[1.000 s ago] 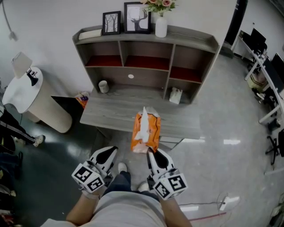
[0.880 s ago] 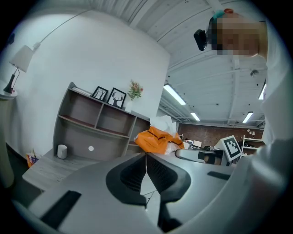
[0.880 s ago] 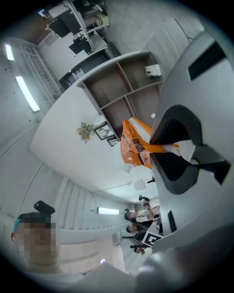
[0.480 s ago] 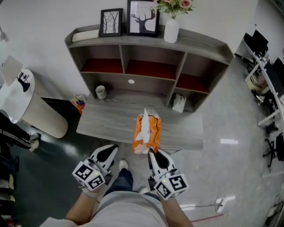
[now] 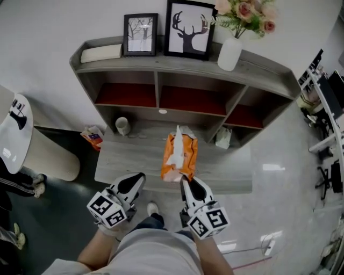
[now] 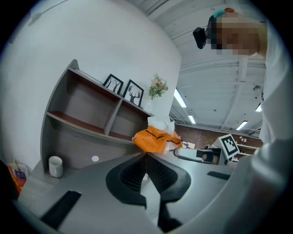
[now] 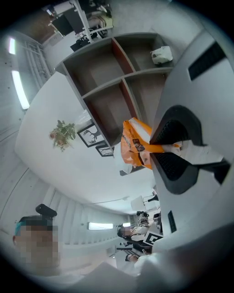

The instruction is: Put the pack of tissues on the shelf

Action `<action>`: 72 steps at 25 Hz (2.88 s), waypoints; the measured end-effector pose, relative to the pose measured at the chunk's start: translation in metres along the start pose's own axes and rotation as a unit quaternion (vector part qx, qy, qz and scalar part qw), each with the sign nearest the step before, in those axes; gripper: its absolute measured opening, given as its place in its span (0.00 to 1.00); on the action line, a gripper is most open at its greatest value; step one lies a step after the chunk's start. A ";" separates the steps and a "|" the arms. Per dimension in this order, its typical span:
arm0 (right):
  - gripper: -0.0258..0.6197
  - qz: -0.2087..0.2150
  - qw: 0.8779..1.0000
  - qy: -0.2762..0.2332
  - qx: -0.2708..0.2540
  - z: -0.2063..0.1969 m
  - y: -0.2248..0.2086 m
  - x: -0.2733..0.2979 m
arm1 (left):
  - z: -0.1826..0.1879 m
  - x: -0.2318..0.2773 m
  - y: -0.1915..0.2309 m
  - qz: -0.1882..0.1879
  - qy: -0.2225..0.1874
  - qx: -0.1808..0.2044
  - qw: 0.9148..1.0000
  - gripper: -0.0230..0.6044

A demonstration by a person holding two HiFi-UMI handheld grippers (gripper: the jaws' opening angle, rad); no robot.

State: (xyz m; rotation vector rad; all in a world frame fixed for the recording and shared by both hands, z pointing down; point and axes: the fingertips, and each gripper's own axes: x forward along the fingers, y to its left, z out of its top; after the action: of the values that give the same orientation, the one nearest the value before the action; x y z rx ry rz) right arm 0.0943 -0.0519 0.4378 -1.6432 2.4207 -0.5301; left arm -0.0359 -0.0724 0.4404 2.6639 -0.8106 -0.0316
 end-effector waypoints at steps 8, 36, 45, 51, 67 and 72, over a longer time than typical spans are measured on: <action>0.11 -0.013 1.000 -0.021 -0.006 0.019 0.012 0.064 | 0.029 0.008 0.054 -0.022 -0.002 0.004 1.000 0.06; 0.11 0.029 1.000 0.010 0.001 0.053 -0.087 0.196 | 0.067 0.019 0.086 0.134 -0.032 0.015 0.990 0.06; 0.11 0.024 0.999 0.043 0.007 0.036 -0.113 0.240 | 0.059 0.012 0.097 0.193 -0.033 0.007 0.981 0.06; 0.11 0.017 0.999 0.041 0.004 0.034 -0.125 0.255 | 0.057 0.007 0.099 0.215 -0.038 0.000 0.976 0.06; 0.11 0.018 0.999 0.028 0.010 0.041 -0.126 0.253 | 0.056 0.008 0.094 0.216 -0.040 0.002 0.976 0.06; 0.27 0.017 0.999 0.027 0.014 0.043 -0.126 0.253 | 0.058 0.007 0.093 0.213 -0.040 0.004 0.976 0.06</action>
State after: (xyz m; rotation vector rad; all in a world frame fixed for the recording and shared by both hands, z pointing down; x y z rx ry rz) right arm 0.1214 -0.3361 0.4608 -1.5926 2.4626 -0.6076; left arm -0.0872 -0.1674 0.4185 2.4518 -1.3917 -0.0263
